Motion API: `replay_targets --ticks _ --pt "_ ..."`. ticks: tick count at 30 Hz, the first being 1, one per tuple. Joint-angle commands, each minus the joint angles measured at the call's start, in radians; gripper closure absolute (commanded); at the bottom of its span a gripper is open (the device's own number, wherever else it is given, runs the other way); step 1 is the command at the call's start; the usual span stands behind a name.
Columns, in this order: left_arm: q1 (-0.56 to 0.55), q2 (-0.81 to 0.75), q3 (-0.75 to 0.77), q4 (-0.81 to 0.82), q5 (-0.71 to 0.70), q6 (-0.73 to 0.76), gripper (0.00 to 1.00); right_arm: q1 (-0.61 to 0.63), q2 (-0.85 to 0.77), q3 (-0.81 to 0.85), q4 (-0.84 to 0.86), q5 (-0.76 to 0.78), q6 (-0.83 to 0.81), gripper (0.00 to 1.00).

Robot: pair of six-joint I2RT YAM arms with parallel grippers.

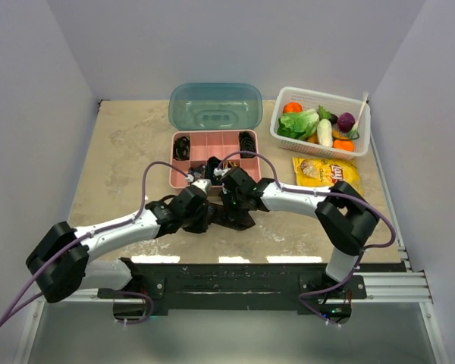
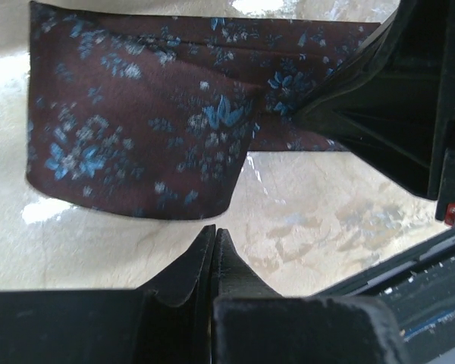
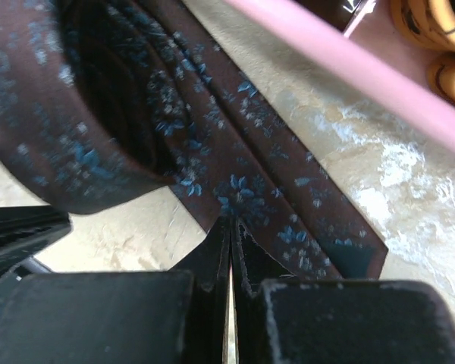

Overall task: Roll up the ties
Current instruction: Roll the tie at the center of the board.

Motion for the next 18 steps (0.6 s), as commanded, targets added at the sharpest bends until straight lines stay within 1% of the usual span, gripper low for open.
replay_targets --ticks 1,6,12,18 --pt "0.002 0.076 -0.006 0.113 -0.013 0.027 1.0 0.004 0.026 0.028 0.037 -0.011 0.008 1.0" --pt "0.0 0.133 0.017 0.135 -0.08 0.033 1.0 0.004 0.044 0.012 0.04 -0.016 0.005 1.0" --pt "0.002 0.132 0.045 0.126 -0.158 0.032 1.0 0.006 0.054 -0.015 0.037 -0.03 -0.004 1.0" --pt "0.002 0.132 0.051 0.142 -0.189 0.032 1.0 0.007 0.058 -0.032 0.018 -0.056 -0.032 1.0"
